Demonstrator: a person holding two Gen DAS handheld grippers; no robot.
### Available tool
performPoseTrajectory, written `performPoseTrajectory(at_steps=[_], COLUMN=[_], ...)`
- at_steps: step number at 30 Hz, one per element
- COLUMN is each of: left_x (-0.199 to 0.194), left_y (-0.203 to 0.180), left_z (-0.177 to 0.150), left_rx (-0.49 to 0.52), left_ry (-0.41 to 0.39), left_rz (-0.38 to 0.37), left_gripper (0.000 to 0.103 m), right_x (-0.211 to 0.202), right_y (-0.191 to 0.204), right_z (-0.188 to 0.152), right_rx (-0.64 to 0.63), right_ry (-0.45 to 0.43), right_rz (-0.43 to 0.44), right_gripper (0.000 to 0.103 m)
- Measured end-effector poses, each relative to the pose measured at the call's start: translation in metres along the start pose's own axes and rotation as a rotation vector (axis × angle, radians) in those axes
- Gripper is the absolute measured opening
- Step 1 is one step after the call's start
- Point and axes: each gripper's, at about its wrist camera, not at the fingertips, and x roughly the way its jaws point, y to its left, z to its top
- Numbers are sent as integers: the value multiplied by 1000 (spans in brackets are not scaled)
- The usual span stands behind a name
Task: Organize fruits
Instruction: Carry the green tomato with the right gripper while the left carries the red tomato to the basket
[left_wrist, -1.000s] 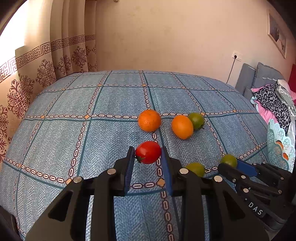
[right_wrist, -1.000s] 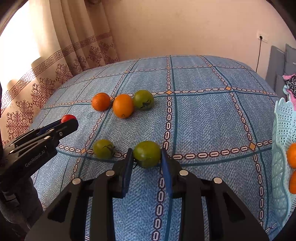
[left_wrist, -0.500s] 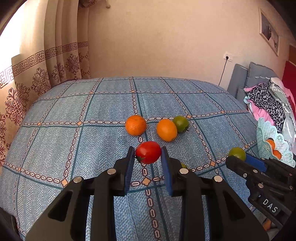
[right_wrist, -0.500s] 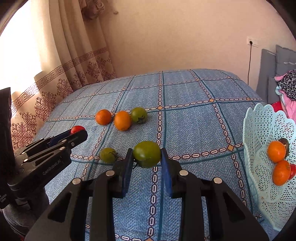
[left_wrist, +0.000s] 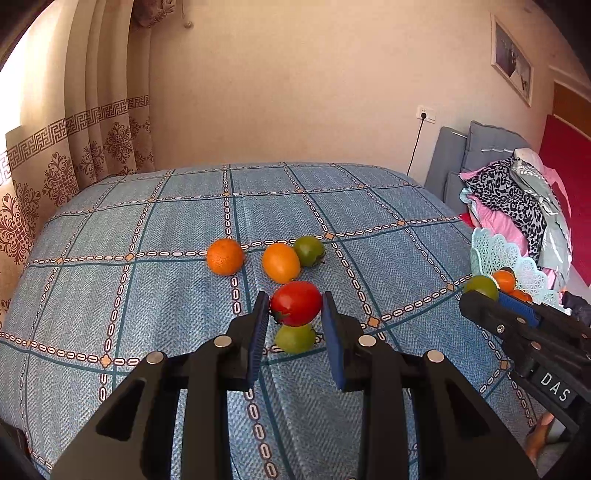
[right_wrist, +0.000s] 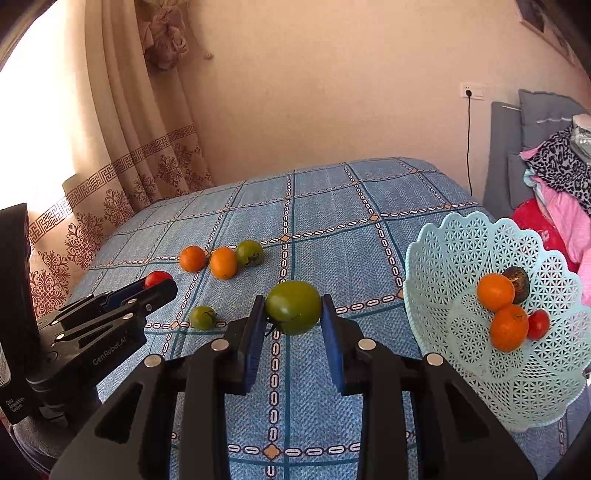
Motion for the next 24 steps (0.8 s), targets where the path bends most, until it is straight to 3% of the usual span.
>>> performPoseTrajectory(at_steps=[24], left_x=[-32], left_y=[-62], left_z=[9], left_rx=[93], left_ry=[-29], left_rz=[-94], left_gripper=[30], right_x=[-57], right_y=[-82], right_z=[-13], right_rx=[154], right_ry=[-83], right_rz=[-114], right_gripper=[30])
